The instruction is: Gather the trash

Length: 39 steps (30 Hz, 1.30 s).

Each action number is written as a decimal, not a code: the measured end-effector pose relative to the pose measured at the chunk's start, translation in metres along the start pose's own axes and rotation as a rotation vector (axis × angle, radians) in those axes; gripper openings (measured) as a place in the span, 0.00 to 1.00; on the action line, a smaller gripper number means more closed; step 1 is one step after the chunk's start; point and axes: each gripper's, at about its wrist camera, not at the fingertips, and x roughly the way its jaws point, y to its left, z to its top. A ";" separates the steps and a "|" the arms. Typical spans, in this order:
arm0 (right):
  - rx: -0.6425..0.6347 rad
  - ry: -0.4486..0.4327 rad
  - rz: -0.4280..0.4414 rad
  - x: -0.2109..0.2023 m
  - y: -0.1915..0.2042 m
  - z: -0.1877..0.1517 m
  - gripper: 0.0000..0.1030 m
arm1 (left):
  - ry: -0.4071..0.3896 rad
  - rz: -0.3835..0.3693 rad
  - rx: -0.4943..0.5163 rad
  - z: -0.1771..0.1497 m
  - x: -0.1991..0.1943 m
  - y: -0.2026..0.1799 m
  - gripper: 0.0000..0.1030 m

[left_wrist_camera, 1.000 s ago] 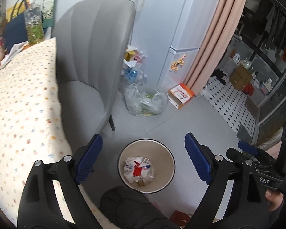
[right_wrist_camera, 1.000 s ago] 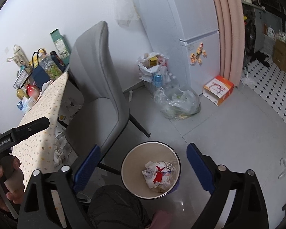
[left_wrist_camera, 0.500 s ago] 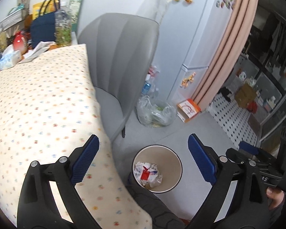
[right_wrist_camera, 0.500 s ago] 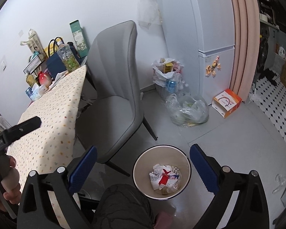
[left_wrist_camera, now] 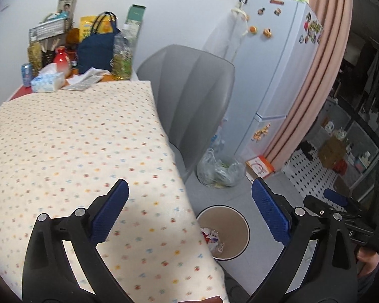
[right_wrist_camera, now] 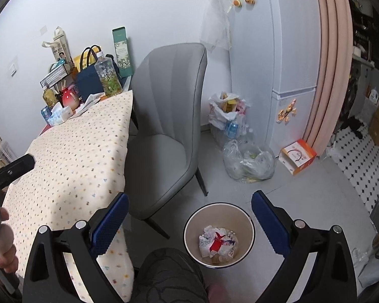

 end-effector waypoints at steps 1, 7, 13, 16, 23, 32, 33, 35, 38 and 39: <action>0.002 -0.004 0.002 -0.004 0.005 0.001 0.92 | -0.011 0.009 -0.005 -0.001 -0.008 0.004 0.94; -0.008 -0.030 -0.013 -0.026 0.030 0.005 0.92 | -0.053 0.067 -0.042 -0.005 -0.048 0.025 0.94; -0.050 -0.062 0.049 -0.047 0.059 0.006 0.92 | -0.102 0.149 -0.067 -0.010 -0.086 0.041 0.94; -0.056 -0.082 0.074 -0.059 0.072 0.008 0.93 | -0.125 0.176 -0.077 -0.013 -0.102 0.047 0.94; -0.092 -0.123 0.109 -0.086 0.100 0.009 0.93 | -0.160 0.262 -0.093 -0.016 -0.138 0.055 0.94; -0.146 -0.136 0.179 -0.118 0.115 0.006 0.93 | -0.237 0.319 -0.070 -0.027 -0.184 0.049 0.94; -0.148 -0.136 0.183 -0.122 0.116 0.004 0.93 | -0.231 0.314 -0.060 -0.028 -0.187 0.048 0.94; -0.153 -0.137 0.192 -0.127 0.117 0.002 0.93 | -0.221 0.298 -0.058 -0.029 -0.191 0.045 0.94; -0.164 -0.146 0.199 -0.137 0.118 0.000 0.93 | -0.235 0.285 -0.067 -0.034 -0.201 0.044 0.94; -0.171 -0.151 0.200 -0.140 0.117 -0.002 0.93 | -0.240 0.275 -0.066 -0.035 -0.202 0.043 0.94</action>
